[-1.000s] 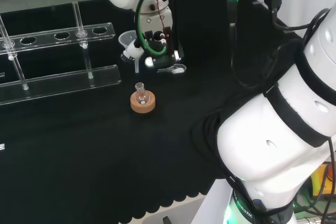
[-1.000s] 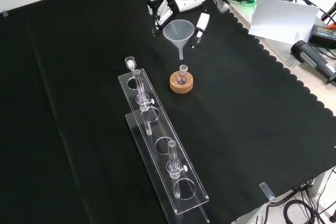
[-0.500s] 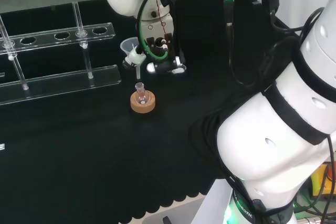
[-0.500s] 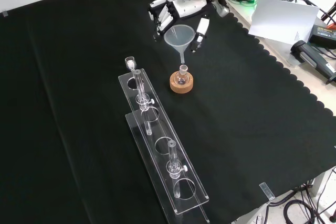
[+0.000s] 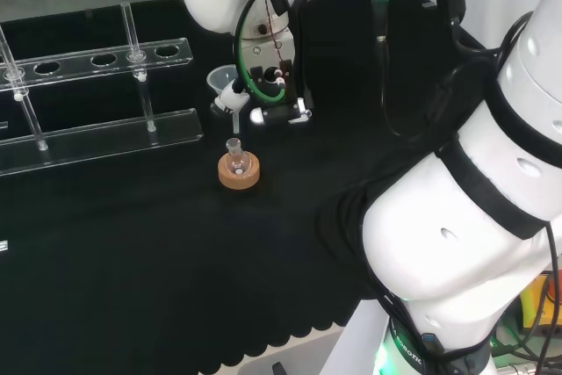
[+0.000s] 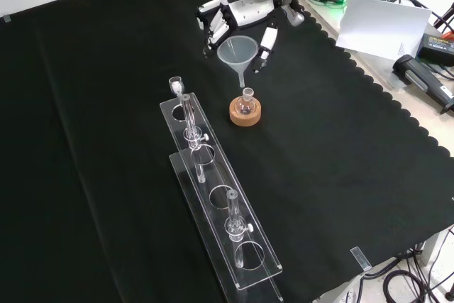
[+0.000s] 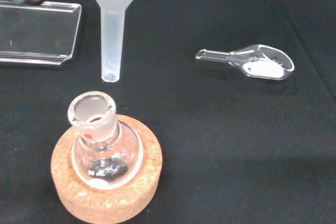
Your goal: Place the funnel on the round-bottom flask.
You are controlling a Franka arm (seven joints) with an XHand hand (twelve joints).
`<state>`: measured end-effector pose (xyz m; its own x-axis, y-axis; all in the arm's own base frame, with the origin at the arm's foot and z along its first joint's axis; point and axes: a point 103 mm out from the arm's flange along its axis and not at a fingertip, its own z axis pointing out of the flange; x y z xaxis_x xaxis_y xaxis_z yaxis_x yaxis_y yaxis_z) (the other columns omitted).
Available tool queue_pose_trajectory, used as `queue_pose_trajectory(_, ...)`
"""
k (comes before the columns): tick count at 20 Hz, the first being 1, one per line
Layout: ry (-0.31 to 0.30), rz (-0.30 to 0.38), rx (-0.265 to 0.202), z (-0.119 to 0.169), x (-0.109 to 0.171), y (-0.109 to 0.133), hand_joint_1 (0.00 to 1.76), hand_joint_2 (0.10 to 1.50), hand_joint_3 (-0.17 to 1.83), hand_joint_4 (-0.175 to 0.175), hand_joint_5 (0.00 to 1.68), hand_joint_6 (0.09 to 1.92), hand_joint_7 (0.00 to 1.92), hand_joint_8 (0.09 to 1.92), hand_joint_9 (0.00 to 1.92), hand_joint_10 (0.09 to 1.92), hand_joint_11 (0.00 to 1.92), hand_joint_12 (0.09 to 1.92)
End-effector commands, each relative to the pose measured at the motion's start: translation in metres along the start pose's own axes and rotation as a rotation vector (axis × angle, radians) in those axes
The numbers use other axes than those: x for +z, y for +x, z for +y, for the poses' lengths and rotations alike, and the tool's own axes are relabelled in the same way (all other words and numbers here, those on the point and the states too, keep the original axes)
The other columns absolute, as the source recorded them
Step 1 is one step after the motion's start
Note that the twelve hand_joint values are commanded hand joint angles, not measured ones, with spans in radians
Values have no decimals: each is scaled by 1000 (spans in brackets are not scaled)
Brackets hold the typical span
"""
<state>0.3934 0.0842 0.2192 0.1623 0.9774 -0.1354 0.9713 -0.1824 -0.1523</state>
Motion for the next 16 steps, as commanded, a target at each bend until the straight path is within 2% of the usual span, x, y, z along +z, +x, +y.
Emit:
queue_pose_trajectory(1, 1, 4, -9, 7, 5, -3, 817, 739, 689, 53, 803, 383, 1007, 478, 818, 336, 0, 1404)
queue_pose_trajectory(16, 27, 13, -13, 5, 22, 3, 818, 738, 699, 54, 803, 400, 1010, 476, 819, 333, 0, 1403)
